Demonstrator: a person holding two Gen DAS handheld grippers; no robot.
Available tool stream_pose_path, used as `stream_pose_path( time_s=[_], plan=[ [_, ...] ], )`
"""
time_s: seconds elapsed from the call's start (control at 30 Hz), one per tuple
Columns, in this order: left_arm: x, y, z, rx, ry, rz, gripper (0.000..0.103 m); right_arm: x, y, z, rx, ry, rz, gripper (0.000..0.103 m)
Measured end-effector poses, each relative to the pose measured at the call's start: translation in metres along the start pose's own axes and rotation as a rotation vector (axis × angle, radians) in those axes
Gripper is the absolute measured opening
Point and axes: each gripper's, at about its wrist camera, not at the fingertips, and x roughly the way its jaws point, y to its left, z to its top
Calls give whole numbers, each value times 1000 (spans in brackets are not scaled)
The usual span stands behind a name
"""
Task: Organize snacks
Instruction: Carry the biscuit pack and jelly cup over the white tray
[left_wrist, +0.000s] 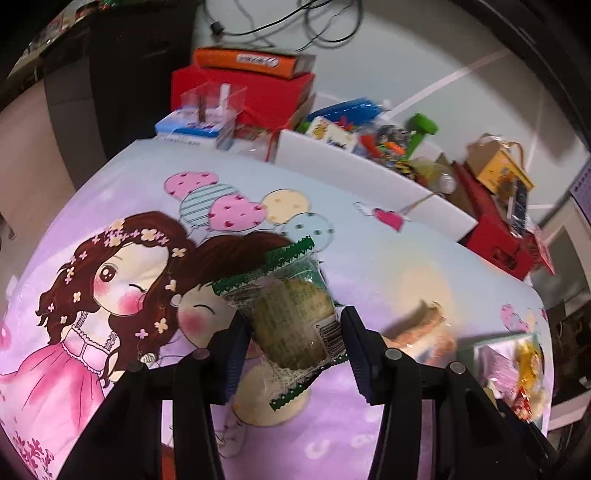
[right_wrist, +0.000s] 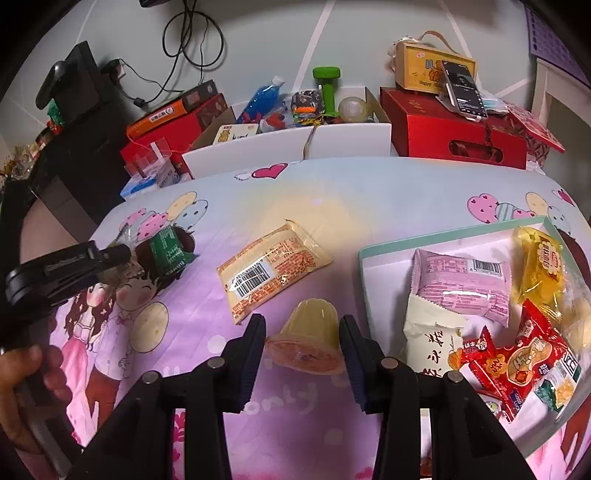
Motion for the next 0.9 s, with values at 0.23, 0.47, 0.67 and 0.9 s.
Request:
stream_pose_path(
  time_s=[0.23,0.47,0.67,0.9],
  plan=[
    [-21,-26,-4,45,-26,-55,51,-17,-16,4,41,-26,-10,44],
    [-43,-66,-9,123,-57,-138,51,-40,-55,10,120,-70,-77,44],
    [-52,-110,-28,201,-39,-227,51,-61,-114,11,262,-104,-145,44],
    [-48,-167,-56,328,16,-276,51,-85,-172,4,383,-140,-236,44]
  ],
)
